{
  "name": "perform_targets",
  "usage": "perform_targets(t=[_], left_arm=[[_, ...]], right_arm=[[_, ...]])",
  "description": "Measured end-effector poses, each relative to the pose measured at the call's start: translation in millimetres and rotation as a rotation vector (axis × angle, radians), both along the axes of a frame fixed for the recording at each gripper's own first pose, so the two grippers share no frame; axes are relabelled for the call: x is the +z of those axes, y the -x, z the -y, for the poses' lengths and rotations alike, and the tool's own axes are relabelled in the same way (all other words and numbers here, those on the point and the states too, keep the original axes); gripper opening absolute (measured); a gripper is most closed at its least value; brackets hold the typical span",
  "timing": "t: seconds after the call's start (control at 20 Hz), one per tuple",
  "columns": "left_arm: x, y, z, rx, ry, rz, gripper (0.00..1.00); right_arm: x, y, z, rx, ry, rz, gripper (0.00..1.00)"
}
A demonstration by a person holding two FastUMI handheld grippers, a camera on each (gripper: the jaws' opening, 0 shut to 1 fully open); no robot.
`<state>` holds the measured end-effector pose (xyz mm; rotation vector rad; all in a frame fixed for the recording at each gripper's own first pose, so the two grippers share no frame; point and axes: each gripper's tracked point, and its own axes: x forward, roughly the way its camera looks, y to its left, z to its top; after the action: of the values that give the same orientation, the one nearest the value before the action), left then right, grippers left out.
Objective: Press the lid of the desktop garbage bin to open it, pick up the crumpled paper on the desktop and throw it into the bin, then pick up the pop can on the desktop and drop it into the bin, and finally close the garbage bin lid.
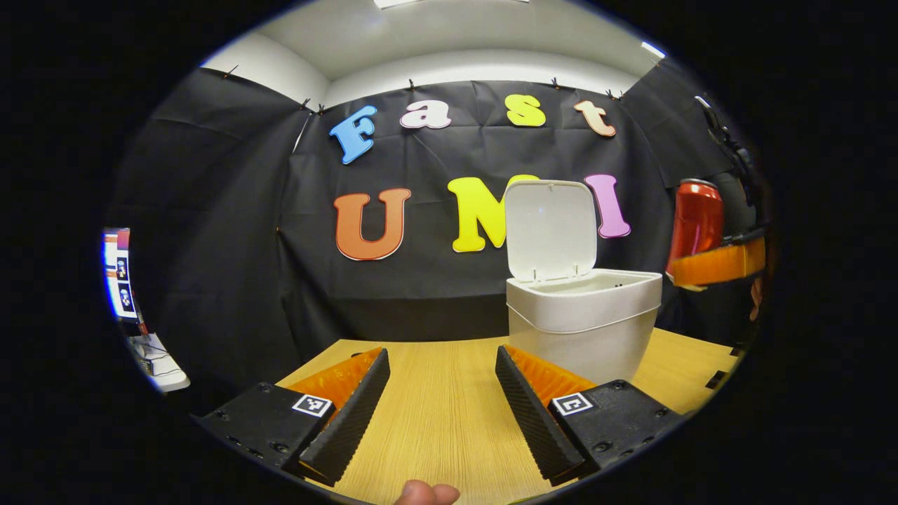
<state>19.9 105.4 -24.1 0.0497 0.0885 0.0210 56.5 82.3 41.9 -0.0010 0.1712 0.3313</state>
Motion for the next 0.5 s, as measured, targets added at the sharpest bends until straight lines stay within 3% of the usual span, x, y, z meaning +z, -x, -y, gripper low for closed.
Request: perform_targets(t=[0.25, 0.5], left_arm=[[-5.8, 11.8, -6.6, 0.014, 0.022, 0.005, 0.98], [-22.9, 15.5, -16.5, 0.035, 0.027, -0.012, 0.98]], right_arm=[[41.1, -20.5, -23.7, 0.020, 0.016, 0.062, 0.77], [44.3, -46.2, -40.2, 0.028, 0.029, 0.029, 0.76]])
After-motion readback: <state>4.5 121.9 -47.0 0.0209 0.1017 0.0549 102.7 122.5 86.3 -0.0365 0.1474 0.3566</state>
